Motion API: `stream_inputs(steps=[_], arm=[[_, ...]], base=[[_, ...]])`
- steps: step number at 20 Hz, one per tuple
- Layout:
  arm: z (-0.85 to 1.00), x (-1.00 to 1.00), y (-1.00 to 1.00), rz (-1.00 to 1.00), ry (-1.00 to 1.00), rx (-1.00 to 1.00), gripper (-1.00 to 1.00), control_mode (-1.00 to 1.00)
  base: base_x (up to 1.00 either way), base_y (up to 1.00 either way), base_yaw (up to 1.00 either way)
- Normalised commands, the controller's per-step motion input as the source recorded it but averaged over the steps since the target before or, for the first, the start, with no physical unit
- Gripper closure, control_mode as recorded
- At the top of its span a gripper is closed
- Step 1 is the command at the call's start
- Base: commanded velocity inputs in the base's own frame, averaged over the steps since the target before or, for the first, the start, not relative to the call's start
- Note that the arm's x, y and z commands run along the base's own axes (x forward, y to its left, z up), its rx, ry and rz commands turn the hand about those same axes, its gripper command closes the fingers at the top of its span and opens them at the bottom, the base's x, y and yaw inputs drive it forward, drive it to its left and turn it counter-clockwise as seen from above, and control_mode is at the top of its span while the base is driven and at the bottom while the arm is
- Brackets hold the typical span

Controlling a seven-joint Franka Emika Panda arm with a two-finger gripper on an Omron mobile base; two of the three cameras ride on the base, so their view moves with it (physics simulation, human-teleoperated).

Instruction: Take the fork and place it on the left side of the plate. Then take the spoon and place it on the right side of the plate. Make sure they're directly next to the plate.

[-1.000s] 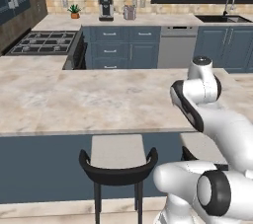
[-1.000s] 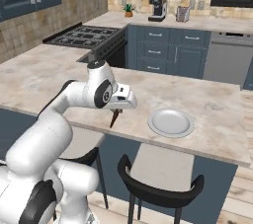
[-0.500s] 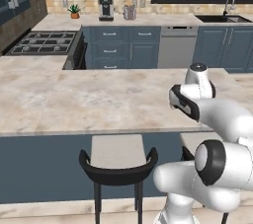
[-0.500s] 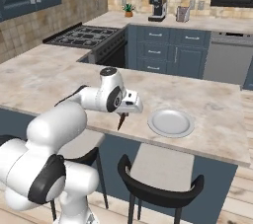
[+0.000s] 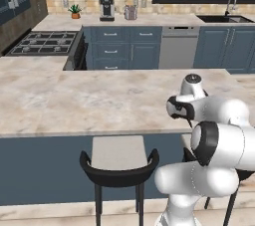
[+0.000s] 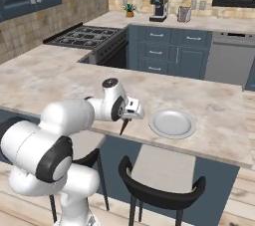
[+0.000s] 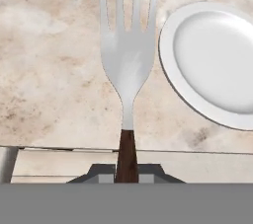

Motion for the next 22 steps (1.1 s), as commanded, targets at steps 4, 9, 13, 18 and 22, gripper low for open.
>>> stream_inputs(steps=[4,9,13,18,22], arm=[[-0.25,0.61,0.00,-0.10,0.00,0.00,1.00,-1.00],[-0.22,0.48,-0.04,-0.06,0.00,0.00,1.00,-1.00],[-0.23,0.29,-0.14,0.00,0.00,0.00,1.00,-1.00],[-0.23,0.19,-0.18,0.00,0.01,0.01,1.00,-1.00],[-0.21,0.29,-0.18,0.02,0.06,0.01,1.00,-1.00]], base=[[0.00,0.00,0.00],[0.00,0.00,0.00],[0.00,0.00,0.00],[0.00,0.00,0.00],[0.00,0.00,0.00]])
